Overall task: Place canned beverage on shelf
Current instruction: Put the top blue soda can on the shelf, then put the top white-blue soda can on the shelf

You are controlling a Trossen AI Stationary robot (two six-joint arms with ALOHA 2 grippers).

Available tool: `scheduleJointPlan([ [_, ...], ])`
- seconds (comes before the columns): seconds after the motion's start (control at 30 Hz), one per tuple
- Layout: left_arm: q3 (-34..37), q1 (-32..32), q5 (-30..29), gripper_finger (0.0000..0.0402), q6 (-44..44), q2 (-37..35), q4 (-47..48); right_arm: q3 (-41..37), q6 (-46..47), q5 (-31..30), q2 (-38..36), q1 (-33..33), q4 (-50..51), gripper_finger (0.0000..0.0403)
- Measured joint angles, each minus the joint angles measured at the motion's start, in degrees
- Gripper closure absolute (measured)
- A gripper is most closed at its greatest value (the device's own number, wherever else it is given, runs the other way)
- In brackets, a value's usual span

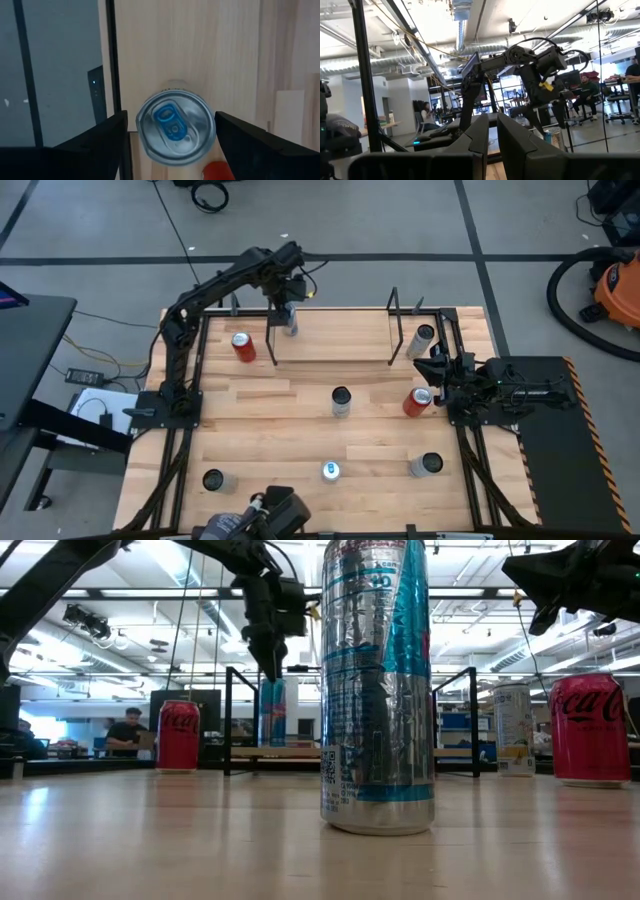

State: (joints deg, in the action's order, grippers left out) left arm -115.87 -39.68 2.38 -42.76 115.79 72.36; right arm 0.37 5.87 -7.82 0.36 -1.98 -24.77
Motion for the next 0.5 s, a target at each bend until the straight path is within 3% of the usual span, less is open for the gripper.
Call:
scheduleJointPlan([
  [0.5, 0.0, 3.9, -0.2, 0.0102, 7.9, -5.2, 4.1, 0.0, 1.4, 0.0, 0.0, 0.0, -3.0, 0.0355],
])
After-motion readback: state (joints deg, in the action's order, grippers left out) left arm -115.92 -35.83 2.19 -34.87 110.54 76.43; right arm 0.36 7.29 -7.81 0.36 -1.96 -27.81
